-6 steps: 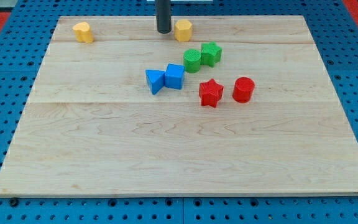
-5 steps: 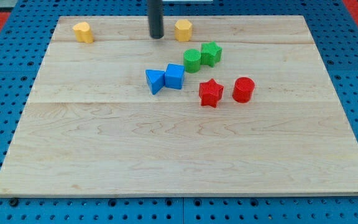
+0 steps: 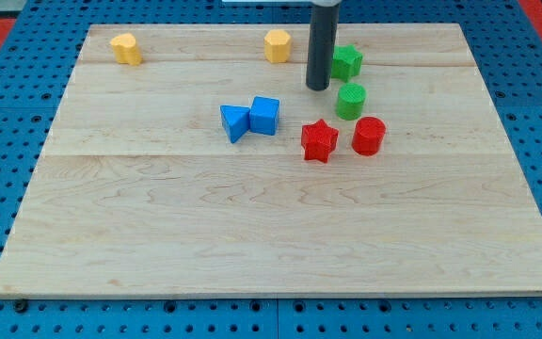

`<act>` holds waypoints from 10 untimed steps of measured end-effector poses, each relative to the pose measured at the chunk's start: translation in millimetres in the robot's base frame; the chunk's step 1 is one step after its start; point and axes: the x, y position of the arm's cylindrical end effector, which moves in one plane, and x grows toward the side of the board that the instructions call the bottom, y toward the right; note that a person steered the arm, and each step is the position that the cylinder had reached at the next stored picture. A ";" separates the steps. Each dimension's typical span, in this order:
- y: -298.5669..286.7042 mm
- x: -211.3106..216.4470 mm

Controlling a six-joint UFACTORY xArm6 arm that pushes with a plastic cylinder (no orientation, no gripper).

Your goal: Move the green star diagonally top right to the green circle

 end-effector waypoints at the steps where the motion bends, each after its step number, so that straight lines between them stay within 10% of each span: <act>1: 9.9 -38.7; 6: 98.1 -79.1; 10: 87.2 -16.9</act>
